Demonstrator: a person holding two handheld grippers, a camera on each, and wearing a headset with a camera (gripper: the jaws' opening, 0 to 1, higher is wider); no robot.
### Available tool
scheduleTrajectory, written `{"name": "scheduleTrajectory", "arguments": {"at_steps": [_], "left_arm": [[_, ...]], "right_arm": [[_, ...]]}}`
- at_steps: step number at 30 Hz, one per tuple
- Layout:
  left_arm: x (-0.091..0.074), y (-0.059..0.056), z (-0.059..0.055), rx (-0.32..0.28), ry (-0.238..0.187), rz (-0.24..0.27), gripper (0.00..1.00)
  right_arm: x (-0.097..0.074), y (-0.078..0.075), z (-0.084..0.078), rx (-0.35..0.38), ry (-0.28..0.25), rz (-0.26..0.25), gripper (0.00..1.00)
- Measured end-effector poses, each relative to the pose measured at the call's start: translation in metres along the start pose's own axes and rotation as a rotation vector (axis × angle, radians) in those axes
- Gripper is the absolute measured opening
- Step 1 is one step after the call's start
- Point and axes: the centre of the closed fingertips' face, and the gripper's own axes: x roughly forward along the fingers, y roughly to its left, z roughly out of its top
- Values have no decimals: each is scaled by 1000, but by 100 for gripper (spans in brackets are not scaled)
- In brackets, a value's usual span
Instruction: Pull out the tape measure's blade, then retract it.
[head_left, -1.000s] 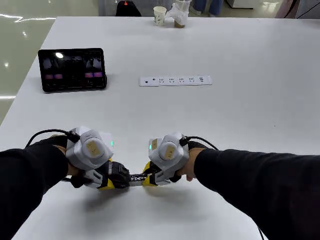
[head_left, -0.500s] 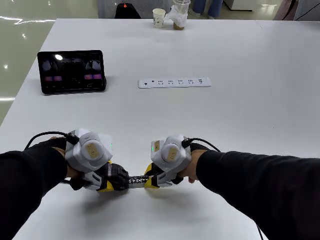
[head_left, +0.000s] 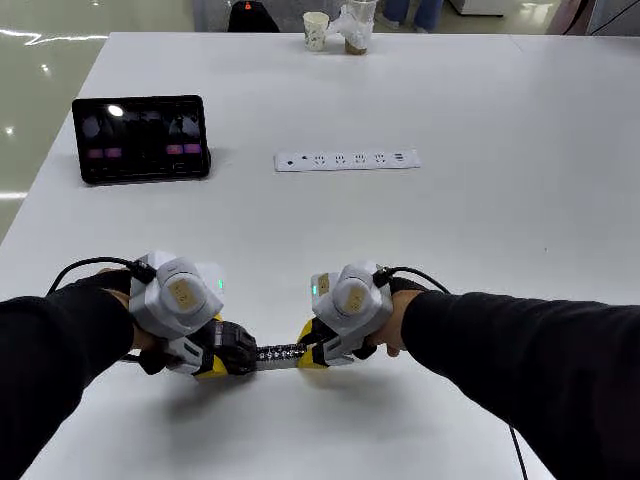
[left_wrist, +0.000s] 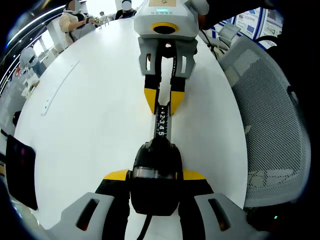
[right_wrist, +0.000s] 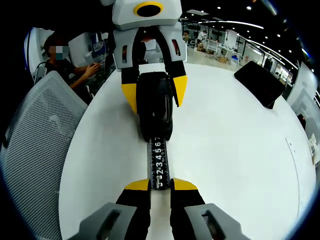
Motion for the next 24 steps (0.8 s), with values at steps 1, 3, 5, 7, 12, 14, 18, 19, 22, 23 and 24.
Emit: {"name": "scheduleTrajectory", "arguments": {"at_steps": [1, 3, 5, 7, 12, 14, 18, 19, 22, 23, 24], "left_arm": [[0, 0, 0, 0, 0, 0, 31], [0, 0, 0, -1, -1, 1, 31], [0, 0, 0, -2, -1, 2, 31], [0, 0, 0, -2, -2, 2, 31], [0, 0, 0, -3, -2, 2, 31], [0, 0, 0, -3, -2, 1, 31], [0, 0, 1, -3, -3, 3, 31], [0, 0, 1, -4, -3, 3, 31], [0, 0, 1, -4, -4, 4, 31], [0, 0, 1, -4, -4, 4, 31], [0, 0, 1, -4, -4, 4, 31]], "right_arm": [[0, 0, 0, 0, 0, 0, 11], [-1, 0, -1, 1, 0, 1, 11], [-2, 0, -2, 2, 0, 2, 11], [-2, 0, -3, 0, 2, 2, 11], [-5, 0, -6, 4, 2, 0, 11], [-5, 0, -7, 5, 3, 0, 11], [-6, 0, -9, 3, 6, -1, 11], [-7, 0, -9, 2, 7, -1, 11], [-7, 0, -10, 2, 8, -1, 11], [-8, 0, -11, 1, 9, -1, 11], [-8, 0, -11, 1, 10, -1, 11]]}}
